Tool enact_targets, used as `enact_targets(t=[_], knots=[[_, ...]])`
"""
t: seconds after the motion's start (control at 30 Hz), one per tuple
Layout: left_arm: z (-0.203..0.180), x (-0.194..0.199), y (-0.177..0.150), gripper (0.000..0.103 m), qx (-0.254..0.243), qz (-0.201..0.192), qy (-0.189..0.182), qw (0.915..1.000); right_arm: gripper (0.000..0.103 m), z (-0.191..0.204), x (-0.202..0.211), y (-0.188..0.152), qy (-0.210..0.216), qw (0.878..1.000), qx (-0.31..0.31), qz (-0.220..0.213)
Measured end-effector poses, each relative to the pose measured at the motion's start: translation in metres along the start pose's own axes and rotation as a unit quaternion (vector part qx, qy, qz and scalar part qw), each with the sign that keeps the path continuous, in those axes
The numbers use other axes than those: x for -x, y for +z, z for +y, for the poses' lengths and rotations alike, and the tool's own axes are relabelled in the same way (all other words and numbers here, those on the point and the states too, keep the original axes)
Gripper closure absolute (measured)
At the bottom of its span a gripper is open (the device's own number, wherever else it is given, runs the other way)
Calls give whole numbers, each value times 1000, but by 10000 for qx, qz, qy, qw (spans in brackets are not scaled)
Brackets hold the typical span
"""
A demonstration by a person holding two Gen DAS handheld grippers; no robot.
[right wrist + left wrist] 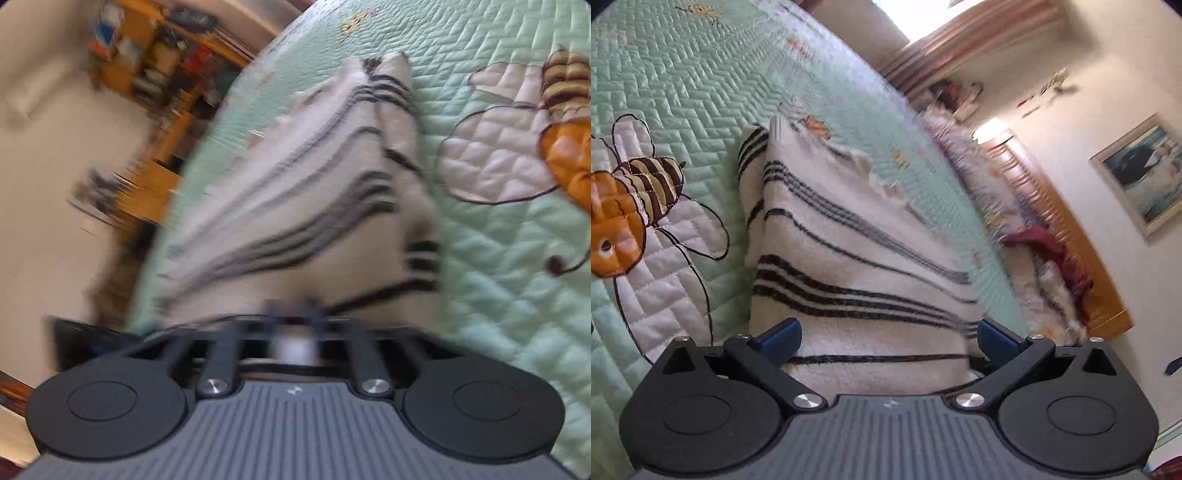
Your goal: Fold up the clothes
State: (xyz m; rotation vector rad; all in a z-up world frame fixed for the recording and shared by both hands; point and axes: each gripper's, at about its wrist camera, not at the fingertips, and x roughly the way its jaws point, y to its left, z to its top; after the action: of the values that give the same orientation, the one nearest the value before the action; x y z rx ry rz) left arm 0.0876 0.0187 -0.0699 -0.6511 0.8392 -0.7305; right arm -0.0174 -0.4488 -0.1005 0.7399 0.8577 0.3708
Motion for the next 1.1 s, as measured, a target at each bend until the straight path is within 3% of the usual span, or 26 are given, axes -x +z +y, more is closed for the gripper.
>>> enact_targets(t=[0.07,0.13,0.27,0.43,0.5,0.67,0.73,0.77,0.8,0.83,0.87,1.0,1.1], knots=[[-4,9,-1,2,-152,-204,145,9996,103,10,-1,-1,-187,9995,250,-17],[-6,14,1,2,-265,-384,529,9975,103,21,-4,1,-412,9980,469,11],[-4,16,9,2,-314,-428,1002,9936,101,45,-9,-2,-994,9892,1074,61],[-3,12,27,2,-305,-437,1388,9889,98,79,-24,-21,-1919,9554,2235,191],[-4,8,36,2,-371,-378,1552,9865,98,84,-23,-25,-2154,9475,2354,218],[-20,-15,63,2,-873,-129,2231,9708,97,87,-22,-18,-2346,9471,2164,345],[-33,-20,69,2,-1115,-71,2341,9658,87,96,-20,-14,-2247,9495,2161,342],[-40,-23,71,2,-1244,-41,2380,9632,70,102,-19,-13,-2179,9510,2172,321],[-47,-27,72,2,-1380,-8,2422,9604,60,109,-18,-12,-2050,9524,2242,255],[-55,-31,72,2,-1532,26,2475,9567,41,117,-18,-10,-1845,9552,2307,178],[-63,-36,71,1,-1699,62,2537,9522,34,125,-18,-8,-1611,9585,2351,96],[-83,-53,65,1,-2051,240,2749,9390,34,142,-21,-1,-679,9698,2332,-242],[-97,-65,60,1,-2279,377,2902,9287,35,128,-33,8,-97,9850,1719,-112]])
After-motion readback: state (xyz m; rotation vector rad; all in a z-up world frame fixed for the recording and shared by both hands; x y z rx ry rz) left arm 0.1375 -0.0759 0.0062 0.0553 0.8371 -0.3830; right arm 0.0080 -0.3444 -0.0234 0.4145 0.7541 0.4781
